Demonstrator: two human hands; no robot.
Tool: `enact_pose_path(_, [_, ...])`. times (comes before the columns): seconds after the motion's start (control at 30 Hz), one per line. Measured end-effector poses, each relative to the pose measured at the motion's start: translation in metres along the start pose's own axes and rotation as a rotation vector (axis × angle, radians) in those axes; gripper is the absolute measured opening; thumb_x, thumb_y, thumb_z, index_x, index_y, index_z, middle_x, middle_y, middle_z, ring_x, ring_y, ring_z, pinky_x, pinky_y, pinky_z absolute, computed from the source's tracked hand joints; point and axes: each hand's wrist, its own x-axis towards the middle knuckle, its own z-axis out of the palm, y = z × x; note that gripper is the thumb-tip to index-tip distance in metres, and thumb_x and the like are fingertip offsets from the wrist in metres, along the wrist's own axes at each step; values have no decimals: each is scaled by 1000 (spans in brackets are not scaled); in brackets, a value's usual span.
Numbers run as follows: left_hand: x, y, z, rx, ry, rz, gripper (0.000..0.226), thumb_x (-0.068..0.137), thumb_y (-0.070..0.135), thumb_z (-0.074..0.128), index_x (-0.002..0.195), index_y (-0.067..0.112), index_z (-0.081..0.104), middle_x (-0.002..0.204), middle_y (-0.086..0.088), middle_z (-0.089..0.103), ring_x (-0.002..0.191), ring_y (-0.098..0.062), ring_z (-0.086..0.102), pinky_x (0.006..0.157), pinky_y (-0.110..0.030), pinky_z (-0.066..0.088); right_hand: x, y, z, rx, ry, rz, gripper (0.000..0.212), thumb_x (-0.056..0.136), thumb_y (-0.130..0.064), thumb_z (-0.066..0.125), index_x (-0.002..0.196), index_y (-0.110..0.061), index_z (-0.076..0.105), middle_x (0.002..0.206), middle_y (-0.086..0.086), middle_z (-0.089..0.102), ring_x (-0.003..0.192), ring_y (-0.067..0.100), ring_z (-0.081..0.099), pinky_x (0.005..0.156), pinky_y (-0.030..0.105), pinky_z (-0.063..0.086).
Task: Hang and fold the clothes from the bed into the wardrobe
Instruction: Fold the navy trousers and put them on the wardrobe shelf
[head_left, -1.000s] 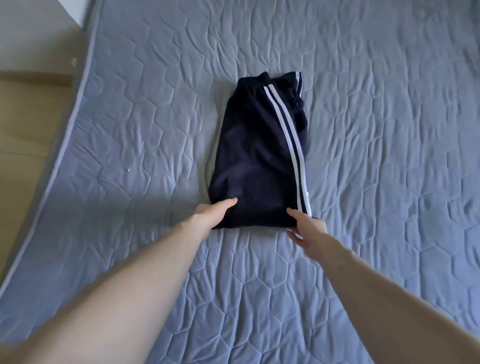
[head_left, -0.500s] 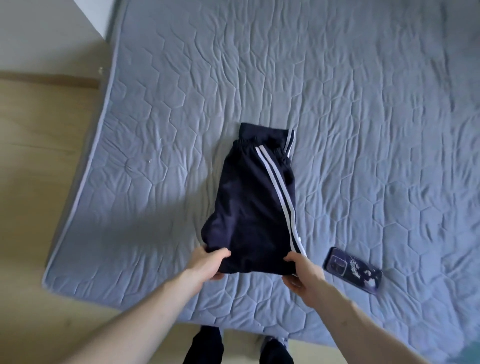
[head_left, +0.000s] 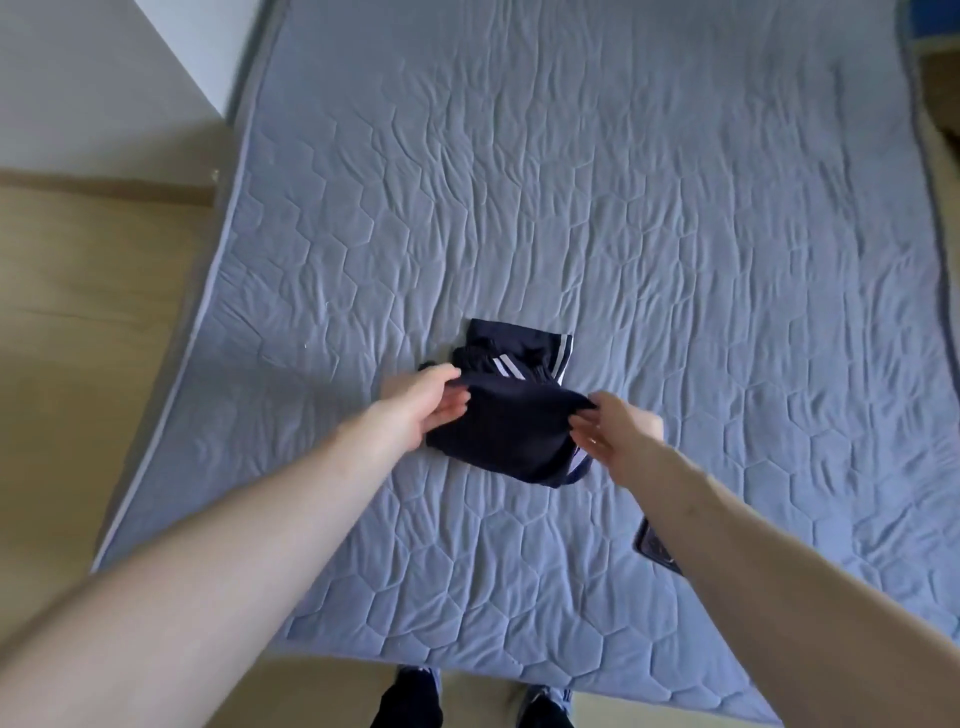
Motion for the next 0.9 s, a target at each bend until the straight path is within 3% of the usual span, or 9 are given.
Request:
enact_pose_path(0.13, [51,32,18,37,-30,145,42,99,17,65,138,6,55,109,-5,70,92,-19,73,67,-27,62,38,-32,25,-22,25,-151,27,92,-4,62,119,-2,66,91,9,71,59,14,72,49,25,57])
enact_pose_path(0.23, [82,20,15,365,69,251,65,88,26,75,147,15,49,128,-5,65,106,-18,65,90,-29,54,64,-22,26,-380,94,-341,66,86,-16,67,148,-19,45,121,-2,69,95,19,70,77,33,59])
enact_pose_path(0.37, [114,-28,1,592,118,212,99,73,44,85,155,18,36,150,-2,49,128,-21,54,90,-26,37,98,20,18,-704,30,-467,94,79,-40,81,157,-26,31,148,-6,54,131,21,55,90,27,42])
enact_pose_path(0.43, [132,-47,-5,571,95,157,112,67,52,86,158,19,29,151,-1,48,131,-21,53,91,-28,38,116,36,22,-716,-16,-429,102,75,-50,84,158,-28,29,144,-6,54,129,22,56,91,26,43])
enact_pose_path(0.5, [148,-59,-4,521,66,134,113,58,59,88,151,18,38,137,5,59,115,-14,63,84,-24,45,134,45,28,-690,-45,-418,96,73,-56,84,152,-32,35,130,-13,58,116,20,60,83,27,48])
enact_pose_path(0.57, [163,-64,1,444,35,151,101,51,60,91,135,20,52,114,11,69,94,-7,69,70,-23,52,151,49,37,-632,-74,-432,86,72,-58,82,145,-35,42,127,-14,63,115,18,62,92,34,51])
enact_pose_path(0.63, [177,-66,6,397,-14,169,94,46,60,93,127,24,59,110,9,74,94,-11,73,77,-31,60,164,51,42,-553,-81,-437,83,70,-59,83,140,-37,43,125,-15,65,115,16,63,101,38,51])
enact_pose_path(0.73, [189,-66,8,348,-80,170,94,49,59,94,130,28,60,116,6,75,98,-17,75,89,-41,61,181,55,44,-476,-88,-450,69,66,-56,86,120,-37,48,115,-15,67,105,12,67,97,42,56])
enact_pose_path(0.9, [196,-65,17,328,-260,135,66,66,52,89,125,36,66,108,9,78,96,-18,77,91,-39,59,194,53,37,-333,-238,-372,58,62,-49,93,113,-45,65,104,-17,77,93,6,76,84,33,60])
